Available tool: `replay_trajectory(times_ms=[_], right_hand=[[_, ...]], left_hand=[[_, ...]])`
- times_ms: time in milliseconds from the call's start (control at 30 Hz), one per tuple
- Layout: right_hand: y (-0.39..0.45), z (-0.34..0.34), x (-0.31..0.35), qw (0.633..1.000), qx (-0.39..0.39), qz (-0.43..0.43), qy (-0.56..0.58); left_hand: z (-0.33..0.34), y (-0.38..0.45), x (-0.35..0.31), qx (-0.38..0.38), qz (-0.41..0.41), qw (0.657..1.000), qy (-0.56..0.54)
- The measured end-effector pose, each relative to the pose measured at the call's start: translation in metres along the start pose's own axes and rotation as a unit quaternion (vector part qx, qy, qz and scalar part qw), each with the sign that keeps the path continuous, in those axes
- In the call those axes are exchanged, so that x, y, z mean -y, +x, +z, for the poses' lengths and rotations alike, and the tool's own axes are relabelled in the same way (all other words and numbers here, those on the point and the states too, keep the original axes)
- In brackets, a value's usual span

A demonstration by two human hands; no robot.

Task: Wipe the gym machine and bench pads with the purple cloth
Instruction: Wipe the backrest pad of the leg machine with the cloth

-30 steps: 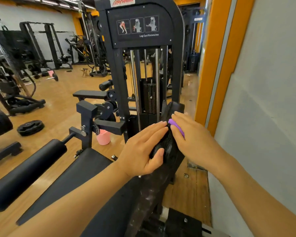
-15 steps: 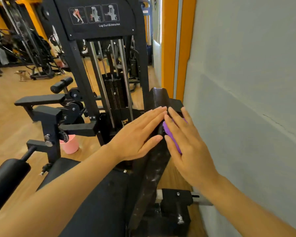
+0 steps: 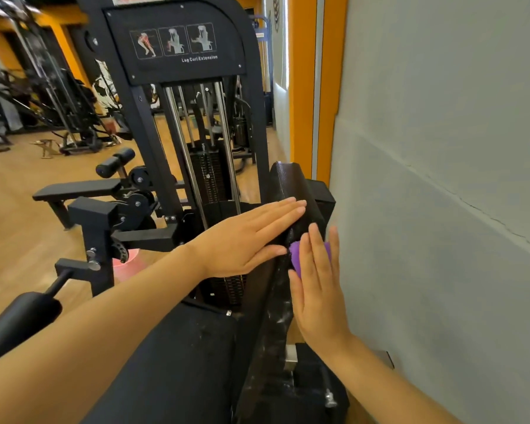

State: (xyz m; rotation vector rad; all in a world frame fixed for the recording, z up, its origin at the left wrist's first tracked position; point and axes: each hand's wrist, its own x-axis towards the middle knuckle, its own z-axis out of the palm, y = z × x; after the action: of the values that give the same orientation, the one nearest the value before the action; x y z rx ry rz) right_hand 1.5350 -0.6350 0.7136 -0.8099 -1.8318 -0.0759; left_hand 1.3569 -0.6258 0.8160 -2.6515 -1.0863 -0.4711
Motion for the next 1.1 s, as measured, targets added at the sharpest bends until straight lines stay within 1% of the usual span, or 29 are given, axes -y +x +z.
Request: replay_trajectory(times_ms=[133,200,300,400,500,600,667,767,900,1000,1100], right_hand=[[0.035,0.001,0.013,0.993,-0.079,0.065,0.054],[0.028,0.008,0.015,0.992,-0.101,0.062,0.05],[-0.012,0.025,0.013,0.995,-0.08,0.057,0.032],[-0.035,0.038,0.009,0.995,-0.084,0.05,0.032],[-0.013,0.039,0.009,0.987,-0.144,0.059,0.028],[0.015,0.036,0.013,0.974,-0.211,0.081,0.017],[0.016,0.041,0.012,0.97,-0.236,0.066,0.009],[0.001,0.052,0.007,0.969,-0.243,0.037,0.007],[-0.019,0.063,0.0,0.968,-0.249,-0.007,0.023],[-0.008,0.058,-0.002,0.959,-0.278,-0.013,0.051],[0.016,0.045,-0.003,0.957,-0.284,-0.011,0.058]], left_hand=[[-0.005,0.002,0.0,0.008,0.003,1.0,0.004],[-0.004,0.001,-0.002,0.006,-0.001,1.0,0.002],[0.0,-0.001,-0.002,-0.001,-0.008,1.0,-0.012],[0.008,-0.002,0.002,-0.023,0.02,1.0,0.004],[0.019,-0.001,0.01,-0.061,0.059,0.996,0.036],[0.028,0.005,0.017,-0.106,0.102,0.988,0.039],[0.033,0.009,0.019,-0.132,0.125,0.983,0.027],[0.04,0.012,0.021,-0.165,0.144,0.976,0.01],[0.05,0.013,0.021,-0.208,0.172,0.962,0.053],[0.047,0.013,0.024,-0.216,0.187,0.953,0.105],[0.038,0.012,0.026,-0.193,0.183,0.953,0.144]])
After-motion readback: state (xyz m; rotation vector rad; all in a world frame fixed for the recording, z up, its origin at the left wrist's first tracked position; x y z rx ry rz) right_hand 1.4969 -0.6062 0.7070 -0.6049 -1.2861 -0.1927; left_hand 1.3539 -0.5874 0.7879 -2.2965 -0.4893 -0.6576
